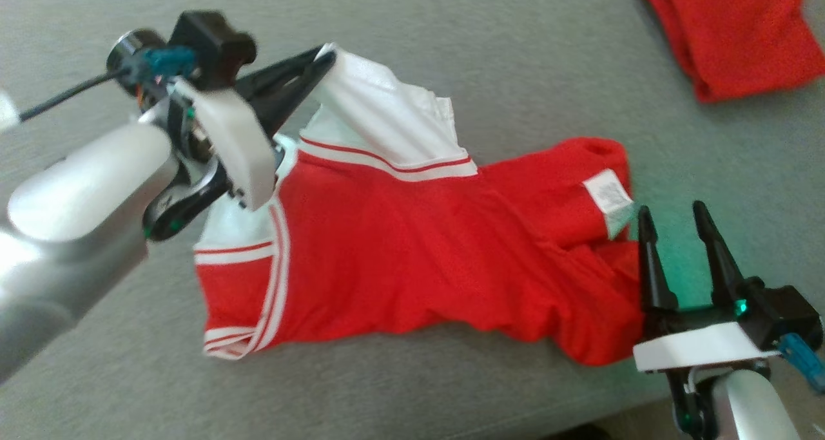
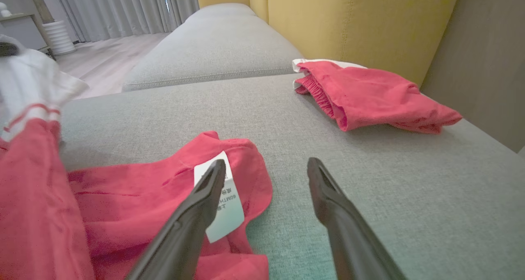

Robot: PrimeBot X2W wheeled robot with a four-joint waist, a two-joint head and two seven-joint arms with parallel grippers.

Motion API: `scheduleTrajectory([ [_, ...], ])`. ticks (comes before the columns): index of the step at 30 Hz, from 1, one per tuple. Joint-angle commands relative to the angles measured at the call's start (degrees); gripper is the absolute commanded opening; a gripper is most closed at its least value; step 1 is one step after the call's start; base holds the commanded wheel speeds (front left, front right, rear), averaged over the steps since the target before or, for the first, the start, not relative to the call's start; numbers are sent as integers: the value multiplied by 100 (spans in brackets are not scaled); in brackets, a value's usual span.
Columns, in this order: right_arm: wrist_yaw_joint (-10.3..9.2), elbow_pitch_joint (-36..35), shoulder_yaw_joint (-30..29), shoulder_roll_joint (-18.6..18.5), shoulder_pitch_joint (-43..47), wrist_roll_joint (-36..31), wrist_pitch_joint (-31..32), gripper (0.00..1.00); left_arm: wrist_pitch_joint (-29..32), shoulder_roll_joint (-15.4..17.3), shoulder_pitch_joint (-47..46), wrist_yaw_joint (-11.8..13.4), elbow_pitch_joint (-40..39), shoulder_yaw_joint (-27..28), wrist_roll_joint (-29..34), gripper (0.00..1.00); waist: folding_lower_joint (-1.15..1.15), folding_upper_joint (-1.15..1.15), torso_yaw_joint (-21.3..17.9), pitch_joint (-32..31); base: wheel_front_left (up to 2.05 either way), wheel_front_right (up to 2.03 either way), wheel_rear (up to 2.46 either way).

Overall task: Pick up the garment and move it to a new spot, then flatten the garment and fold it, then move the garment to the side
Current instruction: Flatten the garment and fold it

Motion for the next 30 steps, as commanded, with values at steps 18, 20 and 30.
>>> scheduleTrajectory([
  [18, 39, 890, -448, -953, -781, 130, 1912, 100, -383, 329, 385, 10, -721, 247, -249, 0, 1, 0, 1462, -382, 0, 0, 0],
  [20, 39, 938, -475, -958, -754, 138, 2087, 100, -404, 346, 391, 10, -726, 247, -246, 0, 1, 0, 1497, -385, 0, 0, 0],
  [30, 39, 762, -383, -1018, -882, 437, 1873, 0, -519, 462, 405, 10, -794, 247, -301, 0, 1, 0, 1581, -485, 0, 0, 0],
])
